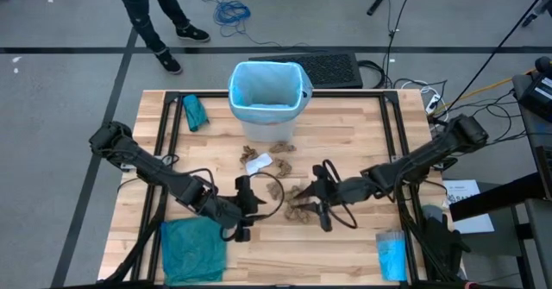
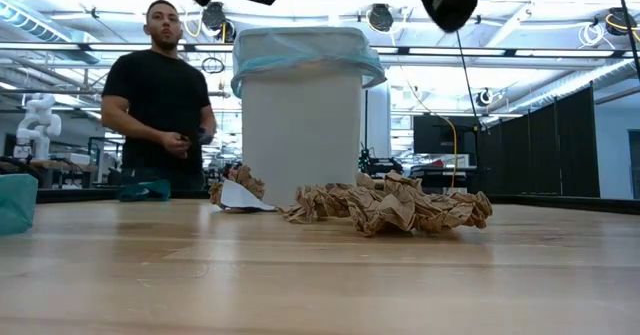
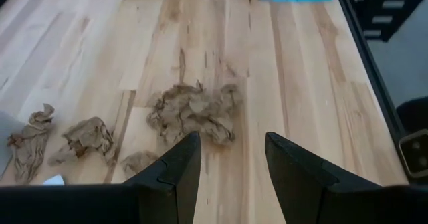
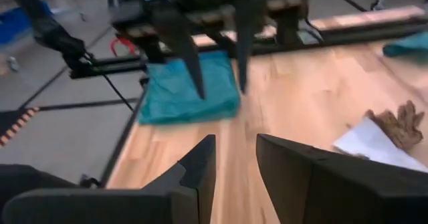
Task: Place trash/remove bag and relplace
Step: Put the brown paper into the blue trash bag inside the white trash bin
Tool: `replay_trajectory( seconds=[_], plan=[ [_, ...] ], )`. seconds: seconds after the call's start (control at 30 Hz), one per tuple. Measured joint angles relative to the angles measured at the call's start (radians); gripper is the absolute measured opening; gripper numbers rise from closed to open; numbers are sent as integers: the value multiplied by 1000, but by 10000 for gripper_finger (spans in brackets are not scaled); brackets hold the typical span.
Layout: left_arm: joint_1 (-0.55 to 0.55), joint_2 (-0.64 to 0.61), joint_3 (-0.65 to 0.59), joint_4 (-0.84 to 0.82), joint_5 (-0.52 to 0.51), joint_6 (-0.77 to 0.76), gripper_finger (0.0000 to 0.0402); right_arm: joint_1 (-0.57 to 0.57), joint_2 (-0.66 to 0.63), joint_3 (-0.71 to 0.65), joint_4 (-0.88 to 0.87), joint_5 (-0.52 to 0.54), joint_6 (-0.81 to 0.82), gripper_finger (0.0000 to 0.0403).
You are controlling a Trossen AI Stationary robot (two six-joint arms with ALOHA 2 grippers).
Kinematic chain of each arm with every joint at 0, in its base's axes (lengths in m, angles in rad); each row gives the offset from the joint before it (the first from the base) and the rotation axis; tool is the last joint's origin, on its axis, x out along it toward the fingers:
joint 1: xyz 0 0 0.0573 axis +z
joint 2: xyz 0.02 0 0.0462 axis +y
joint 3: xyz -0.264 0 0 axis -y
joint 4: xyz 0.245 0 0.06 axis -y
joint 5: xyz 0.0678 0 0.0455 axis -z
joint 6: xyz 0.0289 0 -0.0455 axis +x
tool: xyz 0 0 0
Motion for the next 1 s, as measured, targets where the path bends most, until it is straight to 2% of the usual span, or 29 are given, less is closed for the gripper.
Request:
replay_trajectory(
  seconds=[0.2, 0.37, 1.0],
  plan=[
    [22, 0, 0, 37, 1, -3, 164, 32, -32, 15, -13, 58, -89, 100],
    [22, 0, 0, 38, 1, -3, 164, 9, -24, 15, -155, 170, -88, 100],
    [29, 0, 0, 36, 2, -3, 164, -13, -33, 14, -150, 173, -112, 100]
  ],
)
